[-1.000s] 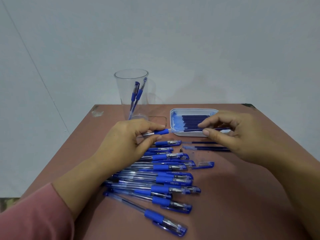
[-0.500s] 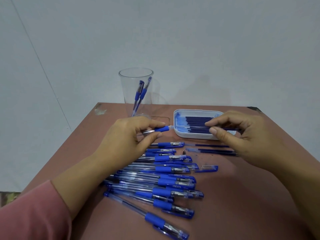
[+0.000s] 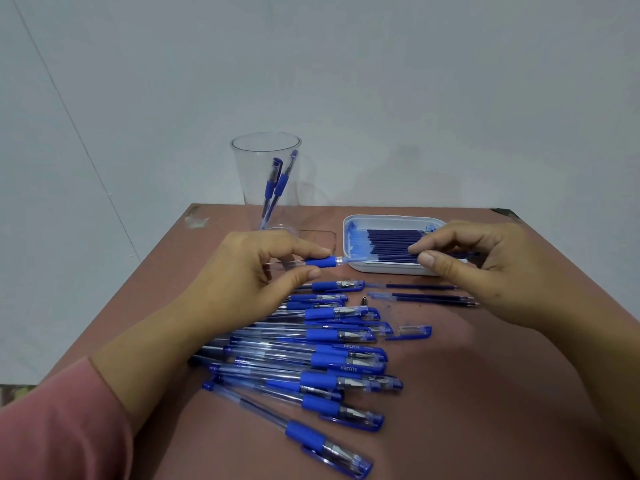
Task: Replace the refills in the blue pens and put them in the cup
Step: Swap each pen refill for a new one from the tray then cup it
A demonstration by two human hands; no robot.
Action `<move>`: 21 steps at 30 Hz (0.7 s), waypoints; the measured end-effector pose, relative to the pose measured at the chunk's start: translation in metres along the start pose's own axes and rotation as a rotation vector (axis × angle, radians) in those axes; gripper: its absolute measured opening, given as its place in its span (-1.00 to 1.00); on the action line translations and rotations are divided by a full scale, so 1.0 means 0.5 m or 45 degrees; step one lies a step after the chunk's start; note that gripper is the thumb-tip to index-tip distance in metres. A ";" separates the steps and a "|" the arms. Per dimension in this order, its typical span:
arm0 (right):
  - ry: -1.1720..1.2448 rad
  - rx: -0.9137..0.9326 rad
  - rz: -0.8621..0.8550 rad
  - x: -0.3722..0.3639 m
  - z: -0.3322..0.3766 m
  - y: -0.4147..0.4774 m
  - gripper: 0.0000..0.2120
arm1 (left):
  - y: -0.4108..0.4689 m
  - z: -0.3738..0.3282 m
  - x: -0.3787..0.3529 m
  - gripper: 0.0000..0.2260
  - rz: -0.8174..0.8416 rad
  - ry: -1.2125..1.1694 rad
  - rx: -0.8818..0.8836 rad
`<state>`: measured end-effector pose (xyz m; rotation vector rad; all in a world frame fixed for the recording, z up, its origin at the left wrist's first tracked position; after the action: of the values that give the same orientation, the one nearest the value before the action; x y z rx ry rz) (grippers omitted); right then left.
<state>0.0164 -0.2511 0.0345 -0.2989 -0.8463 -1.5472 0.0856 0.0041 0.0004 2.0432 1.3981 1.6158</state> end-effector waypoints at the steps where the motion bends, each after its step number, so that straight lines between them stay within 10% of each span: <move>1: 0.007 -0.004 0.015 0.000 0.000 0.000 -0.88 | 0.001 -0.001 0.002 -0.80 0.015 -0.012 -0.003; 21: -0.046 0.250 0.034 -0.063 -0.030 0.008 -0.77 | -0.004 -0.017 -0.010 -0.74 0.051 0.124 -0.168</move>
<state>0.0303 -0.2372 0.0056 -0.1953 -1.0108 -1.4250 0.0777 -0.0020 -0.0011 1.9545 1.2513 1.7952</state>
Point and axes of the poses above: each hand's wrist, its own y-axis towards the middle knuckle, its own x-axis out of the back of the hand, z = x × y, the point moved 2 cm from there along y, towards the middle knuckle, and after that the axes turned 4 degrees about -x, right-handed, at the moved point
